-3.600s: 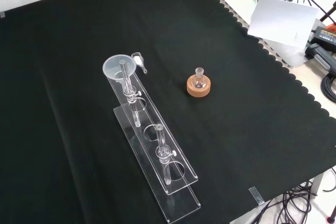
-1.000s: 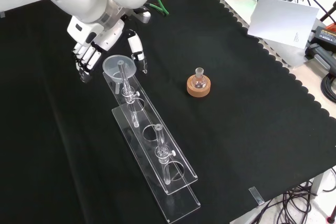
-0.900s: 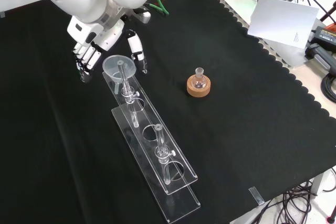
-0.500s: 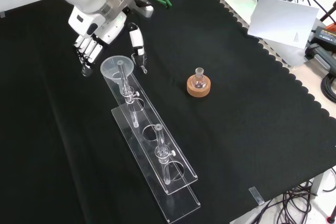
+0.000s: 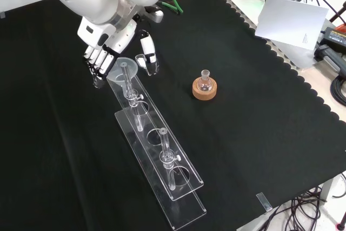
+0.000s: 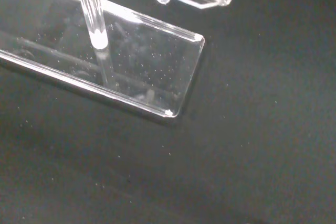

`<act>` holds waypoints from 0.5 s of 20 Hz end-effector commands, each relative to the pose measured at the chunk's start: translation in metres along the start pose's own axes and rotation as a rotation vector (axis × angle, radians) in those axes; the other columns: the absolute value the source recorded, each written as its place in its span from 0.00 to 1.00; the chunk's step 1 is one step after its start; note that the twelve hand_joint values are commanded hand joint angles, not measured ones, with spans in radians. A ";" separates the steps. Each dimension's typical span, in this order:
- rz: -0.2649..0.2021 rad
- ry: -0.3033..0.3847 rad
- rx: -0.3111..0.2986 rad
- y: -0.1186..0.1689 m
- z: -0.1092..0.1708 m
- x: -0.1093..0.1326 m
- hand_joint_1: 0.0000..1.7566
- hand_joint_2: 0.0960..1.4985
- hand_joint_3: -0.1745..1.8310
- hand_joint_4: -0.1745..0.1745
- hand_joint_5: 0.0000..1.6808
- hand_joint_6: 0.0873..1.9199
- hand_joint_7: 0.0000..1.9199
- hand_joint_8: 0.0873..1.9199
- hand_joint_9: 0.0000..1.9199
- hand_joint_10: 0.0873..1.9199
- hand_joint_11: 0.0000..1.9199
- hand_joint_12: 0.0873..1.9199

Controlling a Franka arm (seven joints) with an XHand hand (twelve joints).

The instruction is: Pick up the funnel from the transparent funnel stand.

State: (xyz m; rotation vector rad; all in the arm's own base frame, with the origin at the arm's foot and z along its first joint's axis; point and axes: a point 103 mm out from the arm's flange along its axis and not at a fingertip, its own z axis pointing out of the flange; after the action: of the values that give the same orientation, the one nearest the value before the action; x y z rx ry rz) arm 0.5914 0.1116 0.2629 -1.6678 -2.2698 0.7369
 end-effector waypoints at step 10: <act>0.068 -0.028 -0.045 0.002 0.009 -0.022 0.36 0.41 0.10 0.51 0.06 0.00 0.07 0.30 0.07 0.43 0.00 0.66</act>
State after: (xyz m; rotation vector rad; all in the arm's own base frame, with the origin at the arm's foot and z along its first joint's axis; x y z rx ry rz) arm 0.5930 0.1002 0.2543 -1.7288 -2.2810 0.7395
